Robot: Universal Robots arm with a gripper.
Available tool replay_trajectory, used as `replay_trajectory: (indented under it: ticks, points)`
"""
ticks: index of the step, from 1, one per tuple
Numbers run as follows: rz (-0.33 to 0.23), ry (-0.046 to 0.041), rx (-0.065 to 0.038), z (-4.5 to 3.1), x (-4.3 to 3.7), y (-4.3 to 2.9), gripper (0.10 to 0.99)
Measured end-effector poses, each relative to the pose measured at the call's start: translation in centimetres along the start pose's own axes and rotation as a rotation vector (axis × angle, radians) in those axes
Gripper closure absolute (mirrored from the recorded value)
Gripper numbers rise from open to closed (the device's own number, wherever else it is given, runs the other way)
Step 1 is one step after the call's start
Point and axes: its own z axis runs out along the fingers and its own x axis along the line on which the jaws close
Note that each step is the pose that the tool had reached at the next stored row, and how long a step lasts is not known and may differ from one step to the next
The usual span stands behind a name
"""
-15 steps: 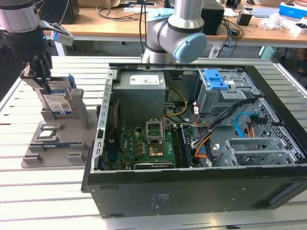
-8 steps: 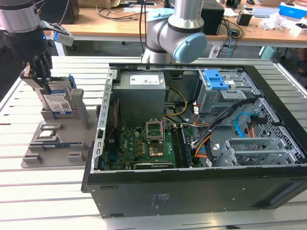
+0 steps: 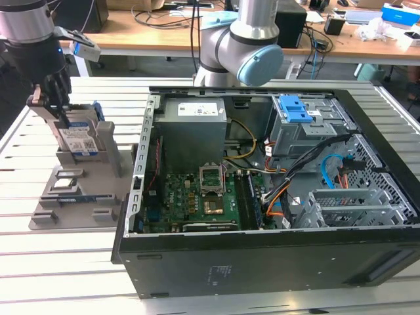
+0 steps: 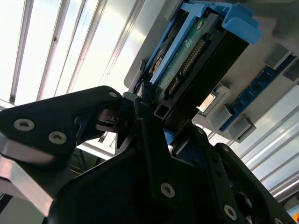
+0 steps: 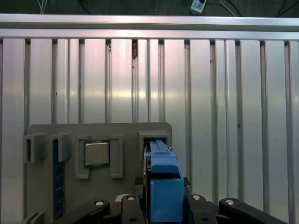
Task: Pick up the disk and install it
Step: 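Pick up the disk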
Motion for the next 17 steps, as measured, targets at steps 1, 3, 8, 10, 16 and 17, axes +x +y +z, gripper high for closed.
replay_trajectory:
  ticks: [1, 3, 8, 10, 16, 17]
  points:
    - [0.0, 0.0001, 0.0, -0.07, 0.0, 0.0, 0.718]
    - [0.0, 0.0, 0.0, -0.31, -0.02, 0.01, 0.718]
    - [0.0, 0.0, 0.0, -1.41, -0.05, 0.06, 0.718]
    - [0.0, 0.0001, 0.0, -1.86, -0.06, 0.08, 0.718]
    - [0.0, 0.0, 0.0, -2.71, -0.08, 0.12, 0.718]
    - [0.0, 0.0, 0.0, -2.97, -0.08, 0.13, 0.718]
